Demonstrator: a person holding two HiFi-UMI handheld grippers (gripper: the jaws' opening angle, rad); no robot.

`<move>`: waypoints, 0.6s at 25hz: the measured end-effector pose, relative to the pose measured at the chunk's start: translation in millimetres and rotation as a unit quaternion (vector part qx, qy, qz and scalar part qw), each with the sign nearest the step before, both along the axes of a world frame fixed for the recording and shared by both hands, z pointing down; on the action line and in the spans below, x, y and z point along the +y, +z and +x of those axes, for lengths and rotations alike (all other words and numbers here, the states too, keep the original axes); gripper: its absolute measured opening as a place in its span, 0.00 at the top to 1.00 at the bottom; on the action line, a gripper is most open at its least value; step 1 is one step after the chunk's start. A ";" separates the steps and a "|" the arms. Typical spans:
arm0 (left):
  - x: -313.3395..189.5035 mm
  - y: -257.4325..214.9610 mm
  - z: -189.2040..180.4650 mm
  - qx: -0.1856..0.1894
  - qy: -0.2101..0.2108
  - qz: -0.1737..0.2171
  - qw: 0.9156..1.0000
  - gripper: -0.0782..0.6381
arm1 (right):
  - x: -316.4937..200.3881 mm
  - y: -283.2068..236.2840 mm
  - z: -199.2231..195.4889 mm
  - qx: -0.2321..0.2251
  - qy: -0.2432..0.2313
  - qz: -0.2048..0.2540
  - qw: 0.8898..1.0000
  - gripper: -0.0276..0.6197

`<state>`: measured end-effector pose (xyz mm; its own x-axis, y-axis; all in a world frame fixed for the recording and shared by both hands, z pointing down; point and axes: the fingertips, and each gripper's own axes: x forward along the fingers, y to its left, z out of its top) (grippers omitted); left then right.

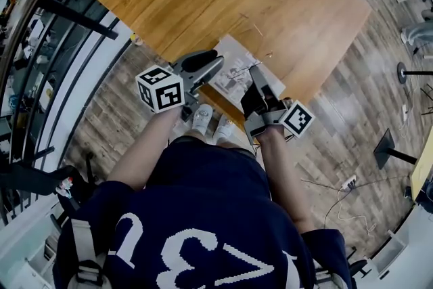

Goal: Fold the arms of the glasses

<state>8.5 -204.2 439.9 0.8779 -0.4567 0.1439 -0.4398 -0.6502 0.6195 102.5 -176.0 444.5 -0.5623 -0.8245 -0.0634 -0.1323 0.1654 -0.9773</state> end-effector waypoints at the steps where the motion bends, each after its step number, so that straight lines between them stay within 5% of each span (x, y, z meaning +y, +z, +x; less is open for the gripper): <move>1: 0.4 -0.8 1.4 0.005 0.003 -0.003 1.000 0.74 | 0.1 -1.4 -0.7 0.000 -0.001 0.001 1.000 0.91; 9: 0.6 -5.4 9.6 0.039 0.028 -0.024 0.999 0.84 | -0.9 -5.1 -5.5 0.004 -0.012 0.003 1.000 0.91; 15: 13.7 -9.1 30.5 0.065 0.100 -0.052 0.991 0.86 | 0.5 -6.2 -16.8 -0.001 -0.029 0.001 1.000 0.91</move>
